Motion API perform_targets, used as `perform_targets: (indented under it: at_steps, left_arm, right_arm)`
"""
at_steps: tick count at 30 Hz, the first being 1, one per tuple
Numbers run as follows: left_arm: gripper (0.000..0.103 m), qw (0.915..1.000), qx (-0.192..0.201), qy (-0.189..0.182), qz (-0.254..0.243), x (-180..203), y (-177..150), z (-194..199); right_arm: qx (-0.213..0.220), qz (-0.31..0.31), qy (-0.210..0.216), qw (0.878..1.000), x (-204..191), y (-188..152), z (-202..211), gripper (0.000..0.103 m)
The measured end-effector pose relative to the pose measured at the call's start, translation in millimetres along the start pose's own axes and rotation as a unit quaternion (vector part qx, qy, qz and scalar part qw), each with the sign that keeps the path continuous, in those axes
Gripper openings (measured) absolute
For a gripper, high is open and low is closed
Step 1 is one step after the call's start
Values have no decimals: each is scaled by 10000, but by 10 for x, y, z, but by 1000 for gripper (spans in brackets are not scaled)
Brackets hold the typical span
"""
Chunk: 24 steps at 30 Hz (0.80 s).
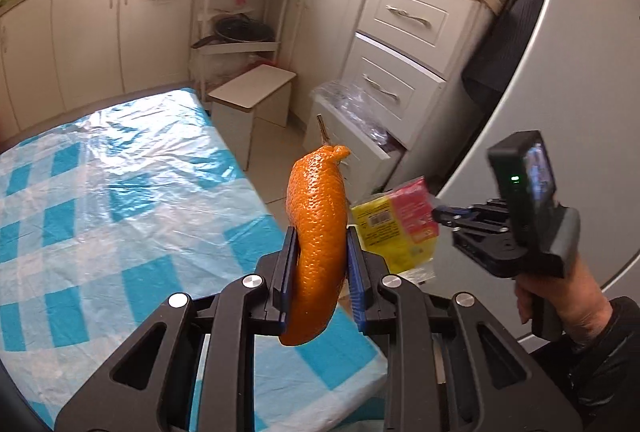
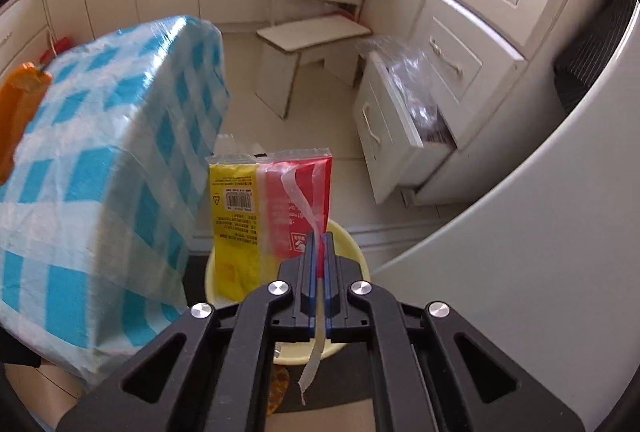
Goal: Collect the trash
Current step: 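Carry the peel and yellow bag to the yellow bucket and release both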
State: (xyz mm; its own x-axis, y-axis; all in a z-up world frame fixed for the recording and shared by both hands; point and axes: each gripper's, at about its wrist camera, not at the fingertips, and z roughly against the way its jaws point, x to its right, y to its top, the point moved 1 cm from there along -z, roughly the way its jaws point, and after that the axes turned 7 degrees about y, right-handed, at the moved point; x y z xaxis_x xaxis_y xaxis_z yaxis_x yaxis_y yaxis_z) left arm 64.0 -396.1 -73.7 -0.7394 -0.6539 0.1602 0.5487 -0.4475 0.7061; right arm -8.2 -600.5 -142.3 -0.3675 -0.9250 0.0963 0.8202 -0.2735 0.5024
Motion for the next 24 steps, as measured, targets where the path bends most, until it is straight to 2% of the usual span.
perform_targets:
  at_steps: [2,4,6,7,9,12,13,15,17,20,23,24]
  left_arm:
    - [22,9999,-113,-117,-45,203,-26,-106]
    - [22,9995,-234,-180,-61,371,-61,-212]
    - [22,9991,-352,-231,-49,474,-97,-314]
    - [22,9989,-411,-234,-58,536,-115,-369]
    - [22,9984,-503,-228,-83,612,-132,-465]
    - [22,9974,-671,-234,-69,740,-162,-656]
    - [22,9971,-721,-234,-68,789,-159,-734]
    - [22,9960,-856,-238,-51,901,-170,-919]
    - [22,9944,-1035,-195,-21,998,-192,-1137]
    - [26,9907,-1359,-27,-2,1123,-241,-1474]
    - [39,9888,-1491,52,-23,1205,-240,-1659]
    - [47,9889,-1481,73,-38,1227,-224,-1679]
  right_arm:
    - [-250,22,-53,9997,42,-43,-178,4]
    - [-675,-160,7,9976,110,-108,-403,10]
    - [-873,-417,61,9953,193,-143,-505,46]
    - [-791,-542,82,9954,228,-134,-466,49]
    - [-509,-821,77,9953,323,-109,-299,53]
    - [338,-1212,-76,9920,454,-60,123,60]
    - [710,-1326,-87,9886,492,-29,301,62]
    - [1338,-1479,-149,9798,535,1,617,75]
    - [1800,-1525,-120,9717,553,35,846,76]
    - [2083,-1461,-2,9671,550,79,968,76]
    - [2008,-1418,94,9693,554,116,924,76]
    - [2004,-1432,118,9691,563,117,922,76]
